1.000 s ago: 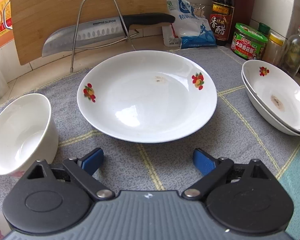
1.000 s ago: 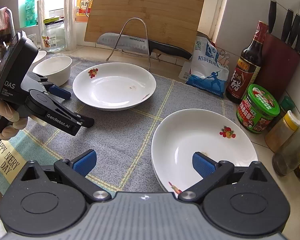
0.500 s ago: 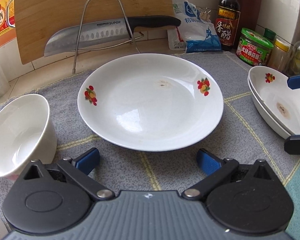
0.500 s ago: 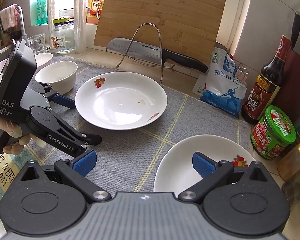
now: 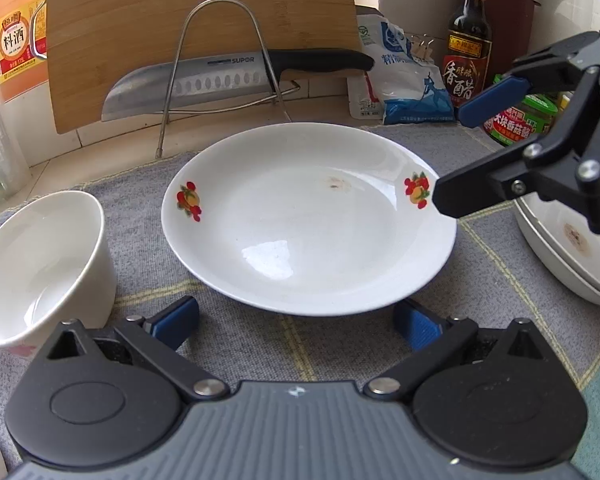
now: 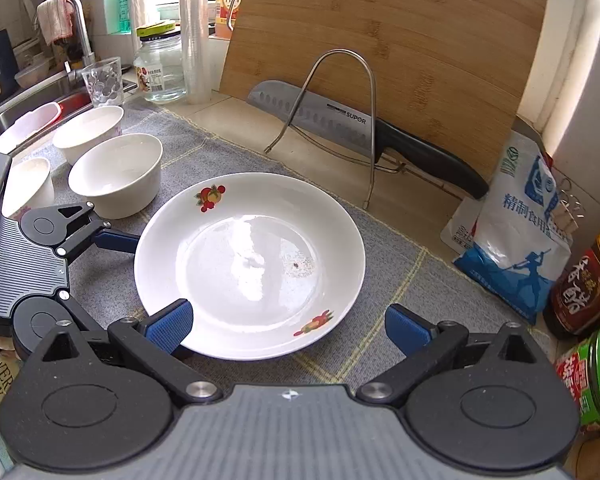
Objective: Organize plates and bowls
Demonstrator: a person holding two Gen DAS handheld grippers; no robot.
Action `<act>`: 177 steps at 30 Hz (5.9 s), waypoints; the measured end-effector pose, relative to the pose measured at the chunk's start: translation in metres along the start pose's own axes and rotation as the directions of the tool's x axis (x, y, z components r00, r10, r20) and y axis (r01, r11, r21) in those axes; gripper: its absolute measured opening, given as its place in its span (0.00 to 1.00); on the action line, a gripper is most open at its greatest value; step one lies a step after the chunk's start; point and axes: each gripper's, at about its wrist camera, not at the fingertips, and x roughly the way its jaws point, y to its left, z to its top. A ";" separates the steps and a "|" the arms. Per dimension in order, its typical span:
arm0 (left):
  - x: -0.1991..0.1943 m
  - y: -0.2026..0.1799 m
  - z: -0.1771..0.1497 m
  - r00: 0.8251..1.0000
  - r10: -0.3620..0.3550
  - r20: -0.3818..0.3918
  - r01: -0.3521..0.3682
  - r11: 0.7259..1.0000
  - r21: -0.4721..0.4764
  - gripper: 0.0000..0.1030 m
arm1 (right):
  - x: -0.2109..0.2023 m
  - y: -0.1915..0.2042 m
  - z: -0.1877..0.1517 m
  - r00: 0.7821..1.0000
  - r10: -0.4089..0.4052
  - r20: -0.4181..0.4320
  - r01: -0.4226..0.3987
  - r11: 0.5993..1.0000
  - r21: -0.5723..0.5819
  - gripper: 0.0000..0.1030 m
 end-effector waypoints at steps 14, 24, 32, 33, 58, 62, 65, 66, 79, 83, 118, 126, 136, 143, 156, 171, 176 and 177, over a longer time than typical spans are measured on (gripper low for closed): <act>0.005 0.000 0.002 0.999 -0.014 0.034 0.013 1.000 0.015 1.00 | 0.073 -0.039 0.034 0.974 0.191 -0.122 -0.197 0.980 -0.039 1.00; 0.002 -0.001 0.000 0.998 -0.031 0.060 0.028 0.999 0.034 0.99 | 0.096 -0.050 0.049 0.937 0.312 -0.159 -0.324 0.944 -0.056 1.00; 0.000 -0.003 -0.001 0.997 -0.031 0.066 0.028 0.999 0.039 0.99 | 0.107 -0.056 0.067 0.905 0.380 -0.190 -0.397 0.916 -0.057 1.00; 0.000 -0.003 0.000 0.997 -0.030 0.067 0.027 0.999 0.040 0.99 | 0.109 -0.056 0.069 0.901 0.388 -0.194 -0.405 0.912 -0.056 1.00; 0.001 -0.002 0.003 0.998 -0.043 0.048 0.041 0.998 0.047 0.98 | 0.125 -0.067 0.086 0.833 0.491 -0.256 -0.498 0.866 0.041 1.00; -0.001 -0.003 0.003 0.998 -0.047 0.042 0.044 0.997 0.055 0.98 | 0.123 -0.065 0.084 0.838 0.483 -0.255 -0.486 0.872 0.056 1.00; -0.003 -0.004 0.002 0.998 -0.052 0.035 0.050 0.997 0.064 0.98 | 0.120 -0.065 0.081 0.838 0.484 -0.253 -0.481 0.873 0.078 1.00; -0.004 -0.004 0.001 0.998 -0.055 0.033 0.053 0.996 0.065 0.98 | 0.119 -0.064 0.080 0.837 0.485 -0.253 -0.481 0.873 0.084 1.00; -0.032 -0.005 -0.017 0.997 -0.083 0.000 0.083 0.990 0.110 0.98 | 0.094 -0.043 0.061 0.825 0.508 -0.247 -0.486 0.861 0.149 1.00; -0.045 -0.006 -0.020 0.996 -0.091 -0.010 0.091 0.988 0.126 0.98 | 0.085 -0.035 0.056 0.823 0.515 -0.237 -0.489 0.857 0.163 1.00; -0.090 -0.081 0.020 0.965 -0.262 0.001 0.246 0.906 0.344 0.98 | -0.034 -0.071 -0.024 0.923 0.377 -0.074 -0.340 0.892 0.297 1.00; -0.081 -0.109 0.029 0.948 -0.317 -0.022 0.300 0.869 0.393 0.98 | -0.054 -0.091 -0.053 0.943 0.327 -0.059 -0.286 0.890 0.355 1.00; -0.064 -0.128 0.035 0.933 -0.355 -0.052 0.342 0.835 0.431 0.98 | -0.065 -0.113 -0.083 0.956 0.291 -0.047 -0.247 0.877 0.413 1.00; -0.057 -0.137 0.037 0.929 -0.364 -0.068 0.355 0.821 0.448 0.98 | -0.065 -0.124 -0.098 0.958 0.281 -0.049 -0.232 0.867 0.441 1.00; -0.042 -0.148 0.038 0.923 -0.370 -0.105 0.376 0.809 0.452 0.98 | -0.065 -0.139 -0.113 0.959 0.280 -0.032 -0.232 0.850 0.474 1.00; -0.030 -0.150 0.039 0.907 -0.391 -0.156 0.417 0.787 0.455 0.98 | -0.062 -0.141 -0.121 0.961 0.271 -0.048 -0.214 0.845 0.490 1.00; -0.027 -0.149 0.039 0.899 -0.405 -0.168 0.435 0.779 0.452 0.98 | -0.064 -0.141 -0.123 0.966 0.250 -0.060 -0.189 0.848 0.495 1.00; -0.026 -0.149 0.039 0.898 -0.406 -0.168 0.437 0.778 0.453 0.98 | -0.064 -0.141 -0.124 0.967 0.246 -0.062 -0.183 0.848 0.498 1.00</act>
